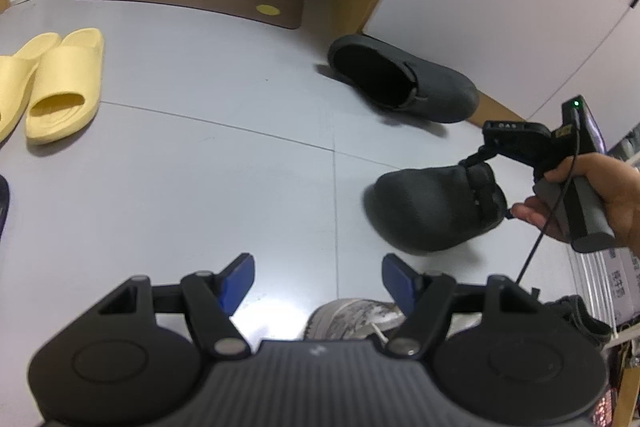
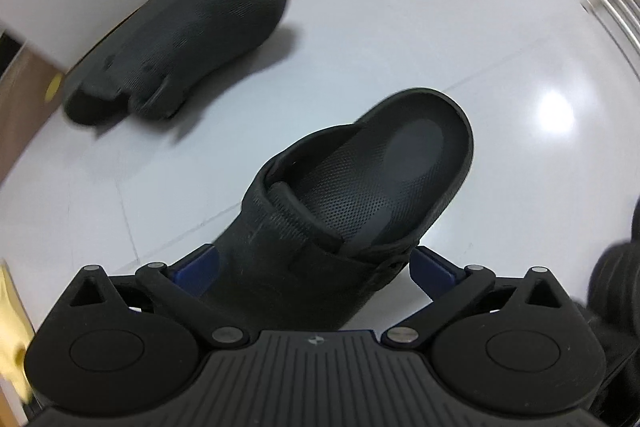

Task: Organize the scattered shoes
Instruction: 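Lift and turn the dark clog with the right tool, then lower the dark clog beside its matching clog with the right tool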

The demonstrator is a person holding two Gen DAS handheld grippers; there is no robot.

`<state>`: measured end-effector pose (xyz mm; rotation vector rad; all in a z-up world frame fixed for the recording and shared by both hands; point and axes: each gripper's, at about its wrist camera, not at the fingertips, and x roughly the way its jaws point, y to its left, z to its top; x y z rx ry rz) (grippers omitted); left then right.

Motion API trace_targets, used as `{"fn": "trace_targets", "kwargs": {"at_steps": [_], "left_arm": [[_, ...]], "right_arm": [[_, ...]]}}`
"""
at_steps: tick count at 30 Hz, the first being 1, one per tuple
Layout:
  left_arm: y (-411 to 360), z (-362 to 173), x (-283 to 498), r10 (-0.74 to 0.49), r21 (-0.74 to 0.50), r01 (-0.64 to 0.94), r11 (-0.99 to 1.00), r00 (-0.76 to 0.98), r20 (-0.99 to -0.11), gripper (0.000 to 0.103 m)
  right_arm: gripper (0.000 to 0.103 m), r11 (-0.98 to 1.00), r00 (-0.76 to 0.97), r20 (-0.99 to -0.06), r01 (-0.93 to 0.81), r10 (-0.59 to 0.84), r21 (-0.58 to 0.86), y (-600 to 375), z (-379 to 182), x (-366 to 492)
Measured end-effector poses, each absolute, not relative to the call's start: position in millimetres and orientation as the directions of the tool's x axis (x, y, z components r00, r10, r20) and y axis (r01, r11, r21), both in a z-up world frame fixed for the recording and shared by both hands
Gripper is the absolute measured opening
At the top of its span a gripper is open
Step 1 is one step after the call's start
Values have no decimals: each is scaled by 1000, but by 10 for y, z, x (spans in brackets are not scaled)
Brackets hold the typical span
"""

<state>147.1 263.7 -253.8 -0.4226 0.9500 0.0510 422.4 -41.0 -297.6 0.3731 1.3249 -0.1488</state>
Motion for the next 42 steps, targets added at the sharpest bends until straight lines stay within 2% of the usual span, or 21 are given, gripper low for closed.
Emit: {"fn": "trace_targets", "kwargs": {"at_steps": [6,9,18,25,28,30,31,32,34,36,37,38,42], "left_arm": [[2703,-2557,1453,-120,-302,-235,924,571,-812,73],[2723,-2582,1452,-115,-296,-241,924,564,-818,73],[2657,-2578,1474,-121,-289,-221,932,559,-820,73],[2585,-2569,1494,-131,-290,-206,935,558,-819,73],[2578,-2569,1508,-132,-290,-204,935,558,-819,73],[2576,-2572,1515,-134,-292,-204,935,558,-819,73],[2575,-2575,1518,-135,-293,-204,934,558,-819,73],[2575,-2579,1520,-136,-295,-205,933,557,-819,73],[2572,-2585,1522,-139,-298,-204,933,558,-818,73],[2572,-2589,1520,-142,-299,-202,933,558,-818,73],[2572,-2589,1516,-142,-299,-201,933,557,-818,73],[2573,-2590,1513,-143,-299,-199,933,557,-818,73],[2595,-2598,1500,-140,-298,-205,932,555,-820,73]], "right_arm": [[103,893,302,-953,430,-2,134,-374,-3046,4232],[103,885,286,-958,446,-1,132,-331,-3118,4244],[100,959,300,-953,258,36,117,-287,-3106,4338],[93,991,290,-955,96,62,93,-227,-3073,4373],[86,997,294,-953,9,69,74,-144,-3036,4385],[72,997,299,-951,-42,74,65,-86,-2995,4392],[60,997,297,-952,-50,73,60,-58,-2971,4397],[60,997,295,-953,-59,71,56,-30,-2946,4403],[62,998,283,-957,-46,63,52,-9,-2918,4411],[77,999,272,-961,-3,53,54,-33,-2929,4410],[91,998,275,-960,22,53,61,-50,-2950,4401],[97,997,278,-959,47,53,69,-67,-2971,4391],[102,993,286,-958,97,39,69,-94,-3070,4329]]}}
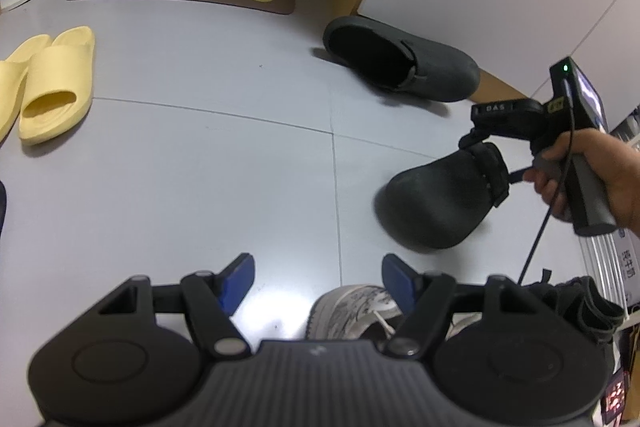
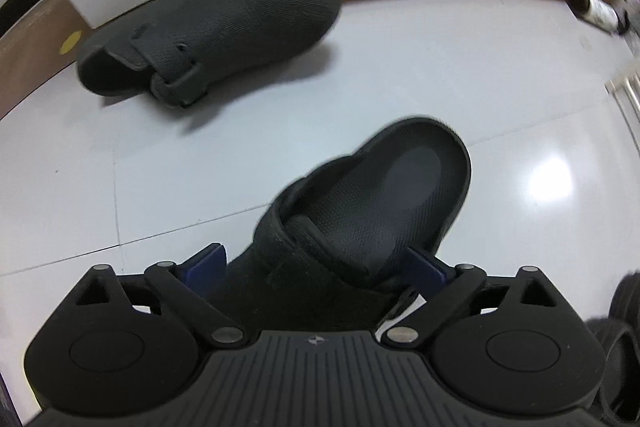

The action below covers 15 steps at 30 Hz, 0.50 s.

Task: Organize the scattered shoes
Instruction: 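Lower the dark clog beside its matching clog with the right tool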

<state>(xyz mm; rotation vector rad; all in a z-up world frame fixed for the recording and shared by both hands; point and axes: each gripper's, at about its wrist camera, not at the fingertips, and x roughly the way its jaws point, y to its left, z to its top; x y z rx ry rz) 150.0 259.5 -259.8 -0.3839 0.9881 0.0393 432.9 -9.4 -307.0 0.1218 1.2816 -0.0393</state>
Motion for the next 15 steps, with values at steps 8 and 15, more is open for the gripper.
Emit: {"fn": "trace_targets", "kwargs": {"at_steps": [8,15], "left_arm": [[2605,-2611,1526,-140,-299,-209,931,553,-822,73],[2565,-2601,1524,-147,-299,-196,934,552,-821,73]], "right_arm": [[103,962,302,-951,273,-60,26,-205,-3075,4207],[103,939,222,-970,302,99,165,-276,-3352,4212]]}}
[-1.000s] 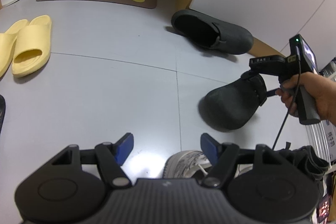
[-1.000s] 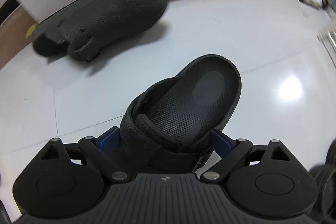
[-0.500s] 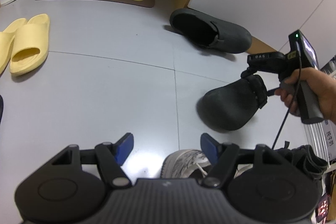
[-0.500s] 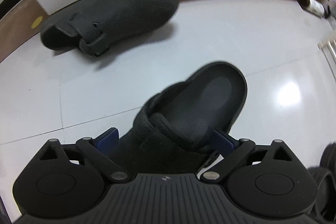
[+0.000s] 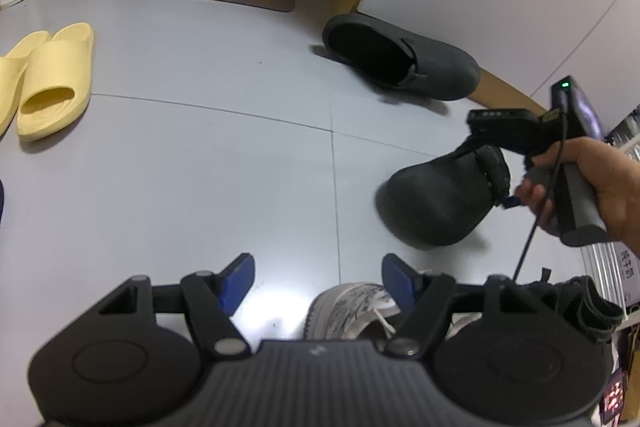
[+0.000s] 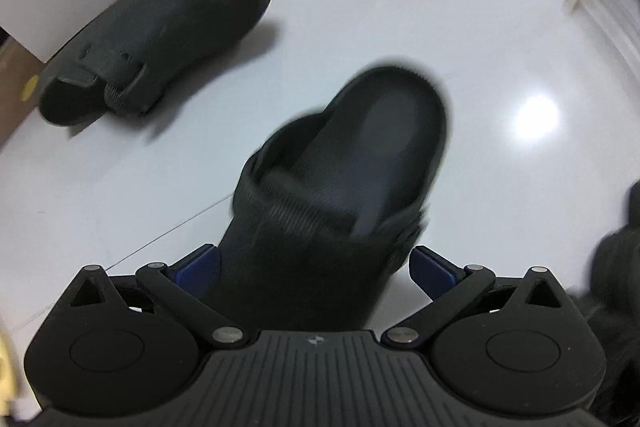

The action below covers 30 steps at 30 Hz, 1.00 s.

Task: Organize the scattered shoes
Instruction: 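Lower the dark clog beside its matching clog with the right tool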

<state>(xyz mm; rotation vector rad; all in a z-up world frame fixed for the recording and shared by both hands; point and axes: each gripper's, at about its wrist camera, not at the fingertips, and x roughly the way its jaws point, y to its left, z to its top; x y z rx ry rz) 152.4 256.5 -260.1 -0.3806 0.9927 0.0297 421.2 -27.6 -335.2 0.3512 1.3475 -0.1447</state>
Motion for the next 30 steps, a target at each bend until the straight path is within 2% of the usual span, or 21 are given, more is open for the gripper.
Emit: {"fn": "trace_targets", "kwargs": {"at_steps": [4,8,14,19,26,30], "left_arm": [[2556,-2605,1521,-146,-302,-203,931,551,-822,73],[2495,-2615,1561,-153,-302,-193,933,549,-822,73],[2394,-2619,1597,-152,-310,-204,929,555,-818,73],[2270,-2620,1620,-163,-287,-150,946,543,-824,73],[2330,-2632,1584,-150,-288,-175,942,549,-822,73],[2377,-2638,1566,-145,-295,-195,935,549,-823,72]], "right_arm": [[102,956,232,-962,218,146,198,-313,-3395,4266],[92,979,232,-955,42,186,201,-308,-3360,4288],[91,968,181,-957,-147,226,201,-352,-3371,4295],[87,925,153,-961,-341,232,169,-308,-3271,4257],[87,865,195,-958,-494,212,91,-240,-3204,4179],[86,858,193,-962,-508,193,71,-89,-3115,4176]]}}
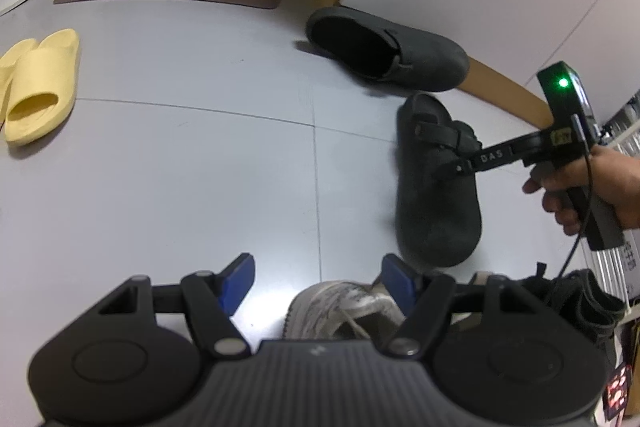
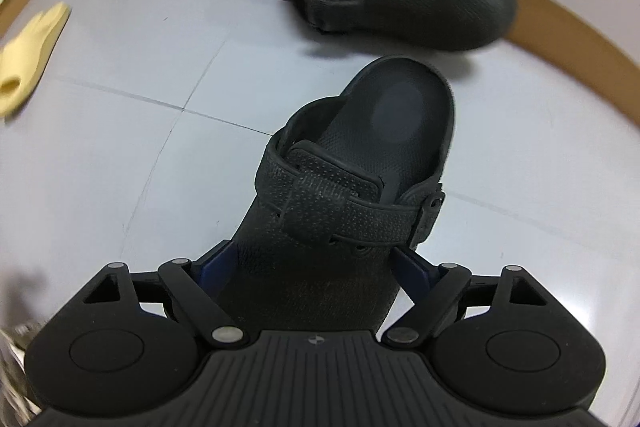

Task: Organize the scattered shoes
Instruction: 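Lower the dark clog beside its matching clog with the right tool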

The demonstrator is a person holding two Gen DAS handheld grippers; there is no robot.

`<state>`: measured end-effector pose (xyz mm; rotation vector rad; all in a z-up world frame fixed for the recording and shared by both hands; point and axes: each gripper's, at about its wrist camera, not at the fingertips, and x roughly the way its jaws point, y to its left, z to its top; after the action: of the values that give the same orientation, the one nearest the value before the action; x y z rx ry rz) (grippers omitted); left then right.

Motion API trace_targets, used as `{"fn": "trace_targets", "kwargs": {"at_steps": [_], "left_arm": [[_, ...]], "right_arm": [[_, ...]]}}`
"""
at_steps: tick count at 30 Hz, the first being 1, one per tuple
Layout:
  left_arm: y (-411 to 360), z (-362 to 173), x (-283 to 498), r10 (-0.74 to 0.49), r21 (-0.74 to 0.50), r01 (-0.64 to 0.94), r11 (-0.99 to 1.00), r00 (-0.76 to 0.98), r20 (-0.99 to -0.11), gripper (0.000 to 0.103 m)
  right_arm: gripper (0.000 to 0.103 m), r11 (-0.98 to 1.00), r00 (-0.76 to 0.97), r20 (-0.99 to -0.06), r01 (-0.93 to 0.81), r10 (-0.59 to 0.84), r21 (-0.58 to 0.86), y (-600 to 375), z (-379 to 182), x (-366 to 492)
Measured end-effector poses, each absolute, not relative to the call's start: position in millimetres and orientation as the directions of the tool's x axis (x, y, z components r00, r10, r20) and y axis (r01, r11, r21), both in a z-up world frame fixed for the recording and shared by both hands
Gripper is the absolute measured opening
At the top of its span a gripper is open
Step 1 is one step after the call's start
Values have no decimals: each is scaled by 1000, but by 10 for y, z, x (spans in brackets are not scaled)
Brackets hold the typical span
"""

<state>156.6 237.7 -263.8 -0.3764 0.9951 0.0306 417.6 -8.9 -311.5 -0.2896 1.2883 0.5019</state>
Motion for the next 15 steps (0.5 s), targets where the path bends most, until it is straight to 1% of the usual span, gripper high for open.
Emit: {"fn": "trace_targets", "kwargs": {"at_steps": [1,3,4,5,8,9,10,12,15], "left_arm": [[2375,-2634,1571,-145,-296,-195,935,550,-823,72],[2367,-2620,1574,-146,-292,-187,938,550,-822,72],[2368,-2617,1575,-147,-292,-186,938,551,-822,72],[2370,-2611,1572,-148,-293,-185,938,552,-821,73],[2401,-2607,1552,-145,-293,-189,937,554,-820,73],[2417,-2611,1548,-143,-294,-194,936,554,-820,73],[2424,-2615,1552,-142,-294,-196,935,553,-821,73],[2439,-2617,1551,-139,-293,-200,935,552,-822,72],[2441,-2615,1554,-139,-294,-201,934,552,-822,72]], "right_arm": [[87,899,176,-967,-429,183,92,-108,-3104,4217],[95,952,222,-954,-274,204,139,-250,-2985,4233],[100,958,222,-957,-258,185,126,-255,-2997,4236],[100,964,222,-961,-243,167,111,-257,-3010,4238],[103,963,200,-975,-265,98,42,-259,-3139,4210],[103,964,188,-976,-257,112,61,-213,-3226,4216],[102,964,182,-976,-256,118,69,-222,-3243,4210],[97,956,160,-977,-279,144,95,-209,-3314,4188],[94,926,173,-972,-368,157,84,-122,-3291,4124]]}}
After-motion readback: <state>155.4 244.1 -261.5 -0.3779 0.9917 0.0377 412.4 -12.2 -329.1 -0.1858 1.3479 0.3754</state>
